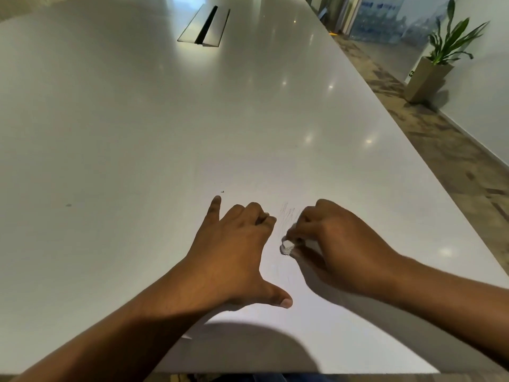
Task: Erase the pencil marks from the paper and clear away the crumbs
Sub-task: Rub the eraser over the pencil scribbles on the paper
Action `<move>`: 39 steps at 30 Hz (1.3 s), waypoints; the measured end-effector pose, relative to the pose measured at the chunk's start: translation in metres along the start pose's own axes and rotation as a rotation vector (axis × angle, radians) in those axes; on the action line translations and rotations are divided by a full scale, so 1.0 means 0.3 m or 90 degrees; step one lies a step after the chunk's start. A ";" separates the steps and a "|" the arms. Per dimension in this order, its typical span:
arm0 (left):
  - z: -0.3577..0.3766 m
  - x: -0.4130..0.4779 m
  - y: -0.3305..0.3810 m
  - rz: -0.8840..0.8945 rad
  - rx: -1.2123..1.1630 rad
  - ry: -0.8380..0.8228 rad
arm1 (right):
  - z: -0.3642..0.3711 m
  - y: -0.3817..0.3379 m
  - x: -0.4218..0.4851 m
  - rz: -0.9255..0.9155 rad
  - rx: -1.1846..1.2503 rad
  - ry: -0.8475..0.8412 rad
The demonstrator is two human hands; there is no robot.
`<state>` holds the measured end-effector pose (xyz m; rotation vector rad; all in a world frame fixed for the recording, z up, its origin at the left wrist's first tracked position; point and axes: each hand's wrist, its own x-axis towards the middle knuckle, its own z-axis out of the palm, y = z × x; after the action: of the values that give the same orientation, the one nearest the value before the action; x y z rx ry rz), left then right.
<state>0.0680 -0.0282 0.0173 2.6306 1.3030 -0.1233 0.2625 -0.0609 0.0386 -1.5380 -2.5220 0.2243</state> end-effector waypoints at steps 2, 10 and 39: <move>0.000 0.000 0.000 0.000 -0.003 -0.001 | -0.003 -0.007 -0.022 -0.013 -0.001 -0.014; -0.007 0.007 0.001 0.000 0.004 -0.013 | 0.002 -0.002 0.016 0.002 -0.022 0.023; 0.011 0.004 0.008 -0.035 -0.076 0.042 | -0.017 -0.032 0.077 -0.033 -0.056 -0.057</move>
<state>0.0709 -0.0294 0.0141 2.5189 1.3597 0.0324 0.2450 -0.0447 0.0474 -1.5245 -2.6704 0.1808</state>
